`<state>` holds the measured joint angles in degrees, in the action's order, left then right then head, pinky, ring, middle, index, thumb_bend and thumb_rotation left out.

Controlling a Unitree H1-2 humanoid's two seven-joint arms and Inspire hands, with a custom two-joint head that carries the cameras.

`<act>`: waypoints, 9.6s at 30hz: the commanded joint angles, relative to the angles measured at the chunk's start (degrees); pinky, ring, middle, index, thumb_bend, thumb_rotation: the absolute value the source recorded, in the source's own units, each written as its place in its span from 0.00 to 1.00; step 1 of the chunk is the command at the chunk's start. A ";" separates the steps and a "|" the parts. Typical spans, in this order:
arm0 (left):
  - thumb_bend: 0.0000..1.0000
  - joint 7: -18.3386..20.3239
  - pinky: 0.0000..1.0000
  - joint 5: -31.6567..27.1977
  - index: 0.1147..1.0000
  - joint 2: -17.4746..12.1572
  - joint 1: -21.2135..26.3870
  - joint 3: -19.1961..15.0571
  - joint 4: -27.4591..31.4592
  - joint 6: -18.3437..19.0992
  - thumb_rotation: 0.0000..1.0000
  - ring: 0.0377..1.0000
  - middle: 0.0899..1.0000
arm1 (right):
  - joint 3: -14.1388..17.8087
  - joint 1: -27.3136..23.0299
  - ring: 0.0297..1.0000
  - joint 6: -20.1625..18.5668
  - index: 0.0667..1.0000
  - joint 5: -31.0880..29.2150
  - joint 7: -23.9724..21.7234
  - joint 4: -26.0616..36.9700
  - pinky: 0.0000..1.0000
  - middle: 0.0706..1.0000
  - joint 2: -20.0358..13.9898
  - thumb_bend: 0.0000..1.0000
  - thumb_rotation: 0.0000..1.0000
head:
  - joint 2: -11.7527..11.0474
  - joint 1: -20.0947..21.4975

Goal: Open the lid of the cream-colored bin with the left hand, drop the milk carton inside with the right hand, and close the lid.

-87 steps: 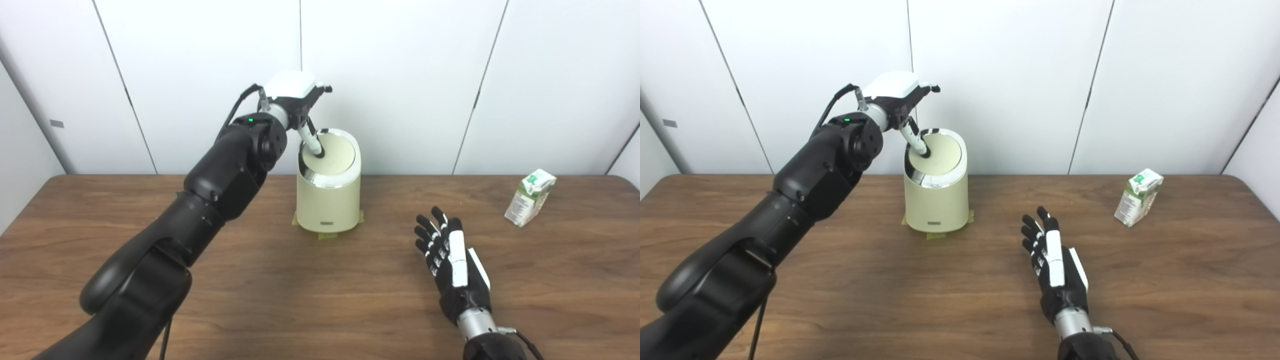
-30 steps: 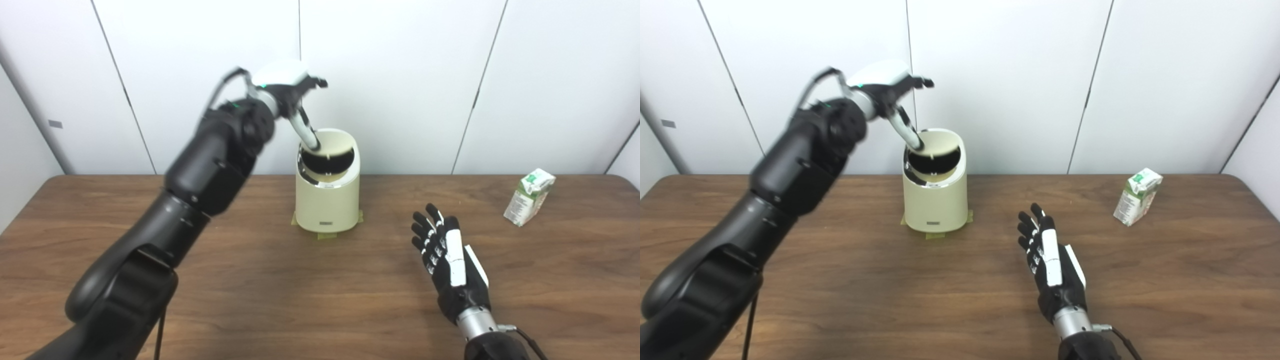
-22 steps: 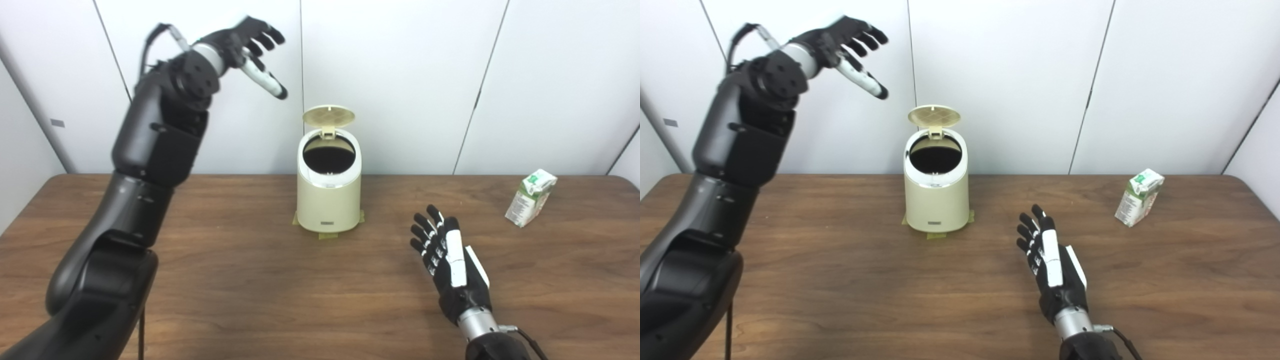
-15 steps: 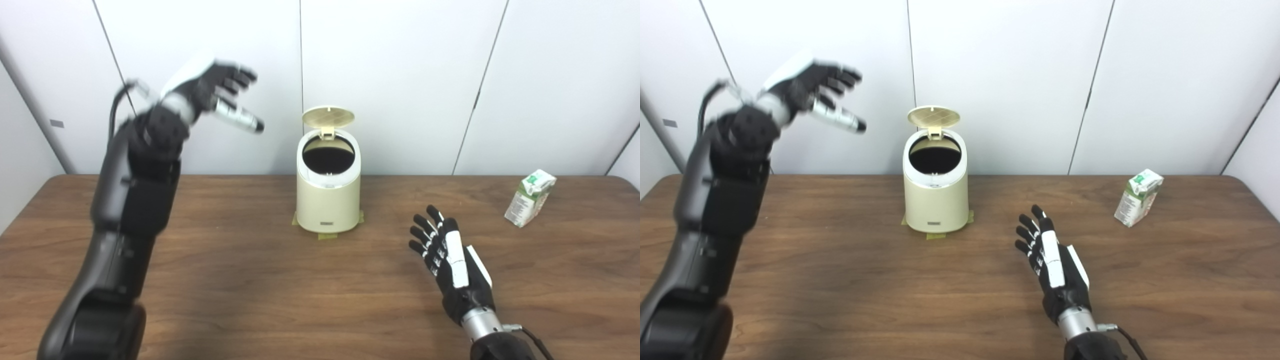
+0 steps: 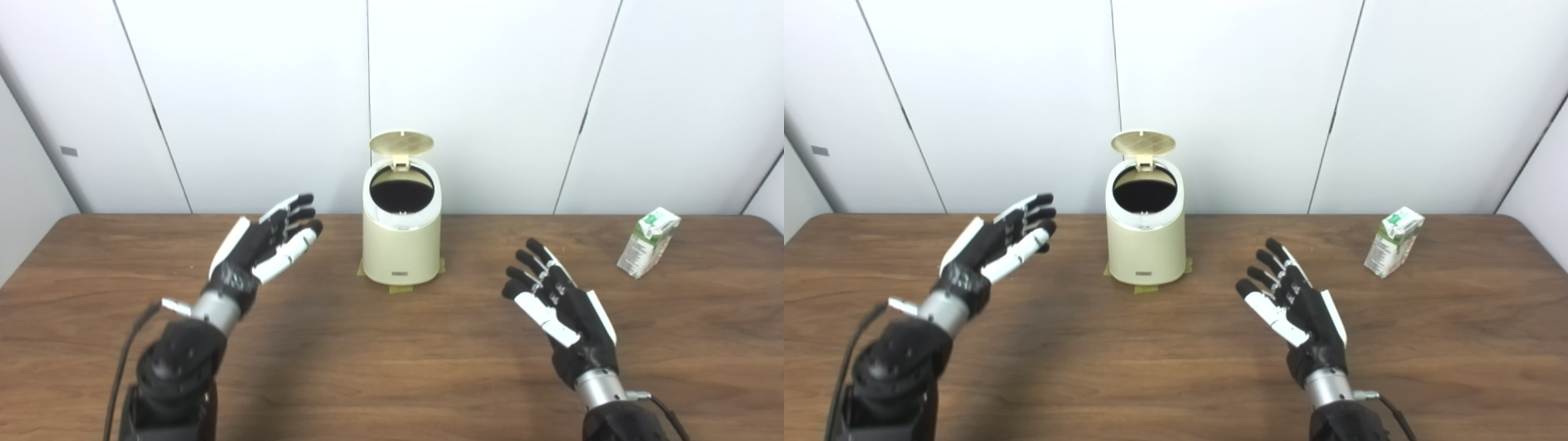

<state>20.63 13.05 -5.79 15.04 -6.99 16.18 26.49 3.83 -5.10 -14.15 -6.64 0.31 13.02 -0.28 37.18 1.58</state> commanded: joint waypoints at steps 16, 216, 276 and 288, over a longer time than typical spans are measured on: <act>0.51 -15.67 0.99 3.53 0.94 2.94 -9.35 7.17 0.57 -11.59 0.71 0.98 0.97 | 6.65 0.81 0.75 -1.44 0.79 11.50 3.34 6.43 0.70 0.78 -12.34 0.87 0.28 | 0.66 8.24; 0.37 -0.81 0.99 2.41 0.97 -3.90 -10.17 2.28 11.44 0.36 0.50 0.95 0.92 | -9.79 -26.63 0.72 7.04 0.70 41.54 9.93 -37.71 0.63 0.70 -33.39 0.95 0.18 | 2.08 20.89; 0.54 -5.87 0.94 4.02 0.94 -0.22 -12.80 5.63 9.94 -0.45 0.58 0.93 0.91 | -10.69 -27.40 0.37 12.47 0.51 48.16 14.28 -10.63 0.31 0.47 -21.04 0.49 0.00 | -0.19 6.60; 0.59 -10.29 0.97 1.11 0.98 2.16 -14.86 7.55 8.28 -2.49 0.56 0.96 0.94 | -14.17 -34.11 0.35 17.30 0.51 49.54 15.19 -11.59 0.30 0.46 -12.78 0.49 0.00 | -1.64 -0.36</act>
<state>11.47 14.94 -3.47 -0.63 0.64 23.77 26.15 -10.66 -35.78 1.20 42.27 13.57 0.74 -12.98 35.51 1.23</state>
